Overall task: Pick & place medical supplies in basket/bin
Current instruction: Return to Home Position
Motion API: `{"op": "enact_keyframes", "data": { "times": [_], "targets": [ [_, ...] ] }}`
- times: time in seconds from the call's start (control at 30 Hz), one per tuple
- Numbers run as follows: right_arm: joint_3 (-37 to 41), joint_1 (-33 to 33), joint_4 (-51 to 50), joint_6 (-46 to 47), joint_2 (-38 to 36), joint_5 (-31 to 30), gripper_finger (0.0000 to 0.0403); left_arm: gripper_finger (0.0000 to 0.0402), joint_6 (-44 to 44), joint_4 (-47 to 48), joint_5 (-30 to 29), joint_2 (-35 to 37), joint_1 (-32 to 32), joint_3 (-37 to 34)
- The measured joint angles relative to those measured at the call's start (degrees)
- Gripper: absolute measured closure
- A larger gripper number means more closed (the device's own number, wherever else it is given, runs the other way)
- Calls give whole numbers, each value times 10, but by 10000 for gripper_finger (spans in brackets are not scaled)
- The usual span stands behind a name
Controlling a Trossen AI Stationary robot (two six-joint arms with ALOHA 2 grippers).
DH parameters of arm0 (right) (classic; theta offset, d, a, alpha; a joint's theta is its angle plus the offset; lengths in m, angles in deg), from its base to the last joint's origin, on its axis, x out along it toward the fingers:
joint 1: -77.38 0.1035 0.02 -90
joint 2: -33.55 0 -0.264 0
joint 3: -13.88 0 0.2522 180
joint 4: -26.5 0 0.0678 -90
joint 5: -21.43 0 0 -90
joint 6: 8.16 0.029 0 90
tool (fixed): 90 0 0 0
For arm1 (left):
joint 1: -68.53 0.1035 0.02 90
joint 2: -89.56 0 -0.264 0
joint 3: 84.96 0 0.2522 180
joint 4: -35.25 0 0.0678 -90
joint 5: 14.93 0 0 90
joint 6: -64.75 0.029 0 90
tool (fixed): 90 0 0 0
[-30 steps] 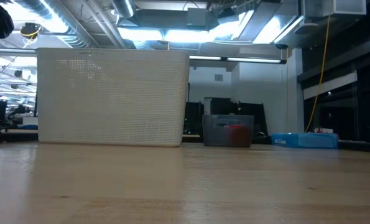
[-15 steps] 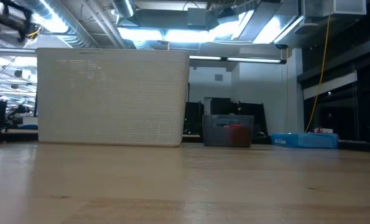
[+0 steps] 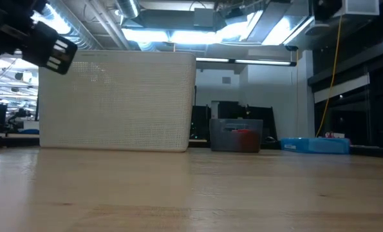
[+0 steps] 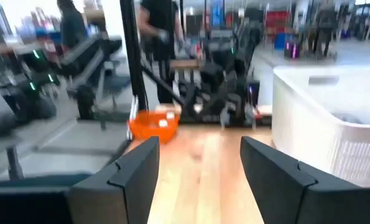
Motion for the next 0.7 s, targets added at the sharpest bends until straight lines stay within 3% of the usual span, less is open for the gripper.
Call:
{"op": "enact_keyframes", "data": {
  "times": [0.23,0.4,0.7],
  "targets": [
    [89,0,32,-24,-96,54,179,215,25,48,105,58,89,0],
    [159,0,30,-28,-183,112,179,215,25,125,101,144,127,0],
    [219,0,8,-16,-286,105,179,215,57,219,47,283,157,-10]
  ]
}}
